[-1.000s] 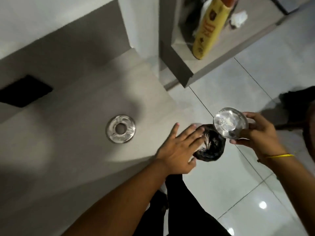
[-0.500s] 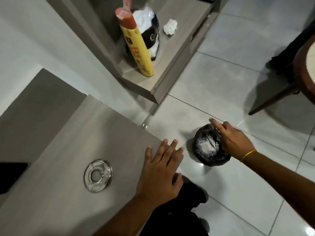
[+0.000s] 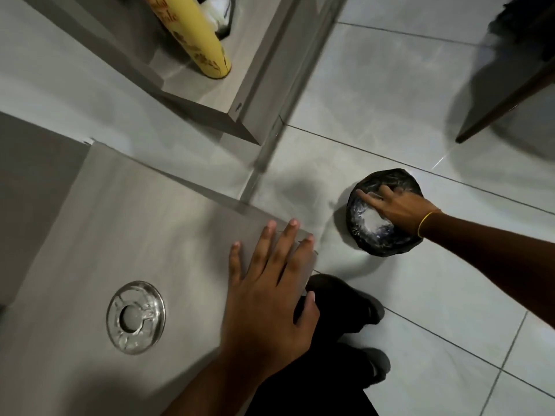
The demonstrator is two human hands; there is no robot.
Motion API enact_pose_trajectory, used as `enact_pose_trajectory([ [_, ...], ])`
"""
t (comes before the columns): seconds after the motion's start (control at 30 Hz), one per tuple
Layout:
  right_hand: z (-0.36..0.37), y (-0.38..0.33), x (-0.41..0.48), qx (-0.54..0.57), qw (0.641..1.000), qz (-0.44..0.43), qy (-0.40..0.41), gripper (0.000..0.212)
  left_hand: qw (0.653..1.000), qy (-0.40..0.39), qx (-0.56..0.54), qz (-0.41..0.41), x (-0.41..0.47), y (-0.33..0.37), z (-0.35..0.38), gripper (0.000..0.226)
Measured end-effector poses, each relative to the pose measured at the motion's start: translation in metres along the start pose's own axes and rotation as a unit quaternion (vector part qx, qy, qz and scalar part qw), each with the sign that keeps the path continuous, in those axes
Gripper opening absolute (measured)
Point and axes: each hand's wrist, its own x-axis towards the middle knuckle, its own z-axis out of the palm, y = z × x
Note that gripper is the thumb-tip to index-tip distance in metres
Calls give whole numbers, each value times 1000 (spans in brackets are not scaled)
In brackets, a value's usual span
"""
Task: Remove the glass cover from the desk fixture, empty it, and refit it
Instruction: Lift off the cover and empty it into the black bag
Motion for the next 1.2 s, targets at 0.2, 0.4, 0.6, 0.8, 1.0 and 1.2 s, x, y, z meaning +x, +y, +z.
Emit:
enact_pose_trajectory([
  [0.2, 10, 0, 16, -5, 998, 10, -54, 73, 1000, 20, -3, -3, 0, 2, 0, 89],
  [0.4, 16, 0, 26, -20, 996, -8, -85, 70, 1000, 19, -10, -12, 1, 2, 2, 93],
  [0.6, 17, -5, 20, -3, 995, -20, -102, 84, 1000, 6, -7, -15, 2, 2, 2, 89],
  [0.8, 20, -6, 20, -76, 991, -19, -107, 73, 1000, 8, -9, -15, 2, 3, 1, 89],
  [1.0, 34, -7, 32, -153, 982, -88, -71, 66, 1000, 12, -3, -8, 0, 3, 1, 88],
  [1.2, 26, -2, 37, -161, 973, -149, -66, 66, 1000, 13, -14, -5, -2, 4, 1, 84],
])
